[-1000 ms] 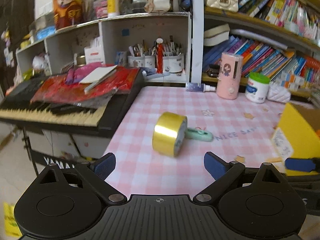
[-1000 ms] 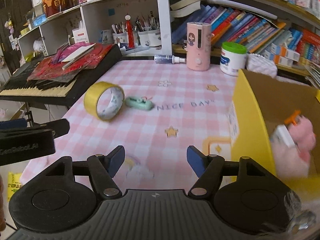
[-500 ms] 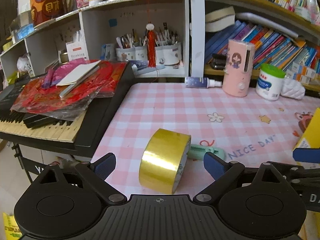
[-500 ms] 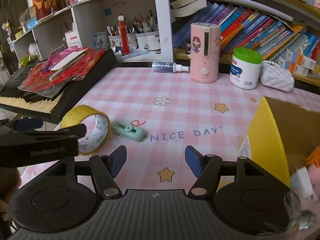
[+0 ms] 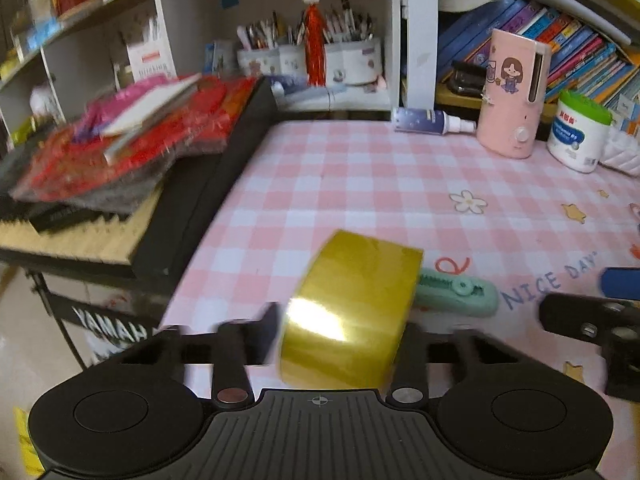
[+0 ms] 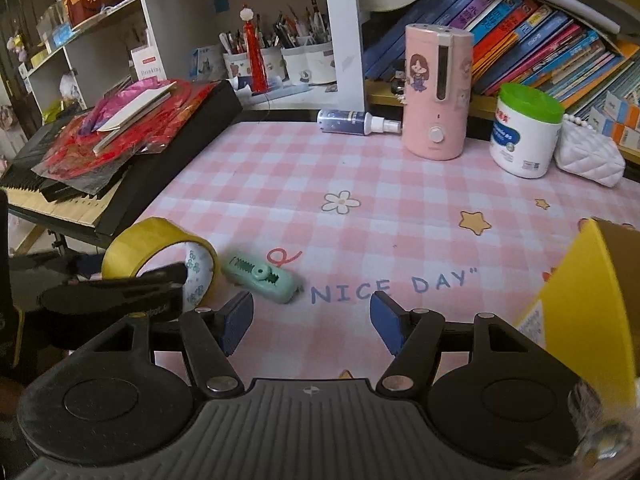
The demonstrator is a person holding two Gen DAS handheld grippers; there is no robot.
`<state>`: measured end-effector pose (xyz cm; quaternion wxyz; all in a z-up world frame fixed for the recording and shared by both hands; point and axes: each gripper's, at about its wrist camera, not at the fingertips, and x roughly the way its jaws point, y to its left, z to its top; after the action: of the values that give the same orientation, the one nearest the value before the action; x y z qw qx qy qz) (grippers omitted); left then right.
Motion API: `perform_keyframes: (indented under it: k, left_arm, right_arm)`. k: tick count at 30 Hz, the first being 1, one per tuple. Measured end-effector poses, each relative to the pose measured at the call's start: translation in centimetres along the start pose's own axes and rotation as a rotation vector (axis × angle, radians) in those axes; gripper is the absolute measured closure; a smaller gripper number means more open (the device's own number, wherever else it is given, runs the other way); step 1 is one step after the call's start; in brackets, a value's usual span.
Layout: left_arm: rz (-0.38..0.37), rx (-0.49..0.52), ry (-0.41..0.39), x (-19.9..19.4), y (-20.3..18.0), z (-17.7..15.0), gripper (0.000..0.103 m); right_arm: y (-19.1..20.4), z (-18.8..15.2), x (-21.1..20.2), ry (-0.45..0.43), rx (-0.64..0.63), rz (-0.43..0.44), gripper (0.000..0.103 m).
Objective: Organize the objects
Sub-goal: 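Grasp the gold tape roll with left tool while right tool reaches the green dispenser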
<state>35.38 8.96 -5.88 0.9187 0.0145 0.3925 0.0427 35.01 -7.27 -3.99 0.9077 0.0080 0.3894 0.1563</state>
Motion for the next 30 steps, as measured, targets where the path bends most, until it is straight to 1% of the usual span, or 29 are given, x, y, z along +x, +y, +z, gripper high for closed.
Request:
perform_keyframes:
  k: [1, 2, 5, 6, 10, 13, 16, 19, 23, 25, 27, 28, 30]
  left_arm:
    - [0.001, -0.018, -0.004, -0.3, 0.4, -0.1, 0.074]
    - [0.003, -0.043, -0.007, -0.6, 0.9, 0.0, 0.075]
    - [-0.019, -0.167, 0.001, -2.0, 3.1, 0.0, 0.076]
    - [-0.025, -0.194, 0.013, -2.4, 3.8, -0.1, 0.077]
    - [-0.007, -0.262, 0.02, -3.6, 5.3, -0.6, 0.077]
    - [0.007, -0.272, 0.018, -4.6, 5.7, -1.0, 0.077]
    - [0.01, -0.281, 0.022, -5.7, 5.9, -1.5, 0.077]
    - [0.016, -0.288, 0.033, -6.5, 5.9, -2.0, 0.077]
    - [0.023, -0.294, 0.037, -7.2, 5.9, -2.4, 0.077]
    - [0.026, -0.295, 0.028, -7.8, 6.0, -2.5, 0.077]
    - [0.026, -0.306, 0.015, -8.3, 6.2, -2.6, 0.077]
    - [0.026, -0.312, 0.007, -8.6, 6.3, -2.6, 0.077]
    - [0.022, -0.319, -0.006, -9.2, 6.3, -2.7, 0.077]
  right_arm:
    - [0.1, 0.3, 0.4, 0.006, 0.0, 0.004, 0.039]
    - [0.3, 0.4, 0.7, 0.009, -0.003, 0.01, 0.039]
    - [0.9, 0.8, 1.6, 0.026, -0.029, 0.034, 0.039]
    - [1.0, 0.8, 2.0, 0.039, -0.035, 0.042, 0.039]
    - [2.2, 1.2, 3.9, 0.08, -0.078, 0.06, 0.039]
    - [3.0, 1.5, 5.5, 0.067, -0.116, 0.052, 0.039]
    - [3.2, 1.6, 7.0, 0.064, -0.105, 0.023, 0.035]
    - [3.2, 1.6, 8.0, 0.063, -0.069, 0.053, 0.033]
    - [4.2, 1.7, 9.2, 0.063, -0.111, 0.069, 0.034]
    - [4.7, 1.5, 9.4, 0.055, -0.154, 0.058, 0.045]
    - [5.1, 1.3, 9.2, 0.041, -0.217, 0.038, 0.076]
    - [5.1, 1.2, 9.0, 0.038, -0.225, 0.05, 0.08]
    - [5.0, 1.2, 8.7, 0.052, -0.226, 0.05, 0.08]
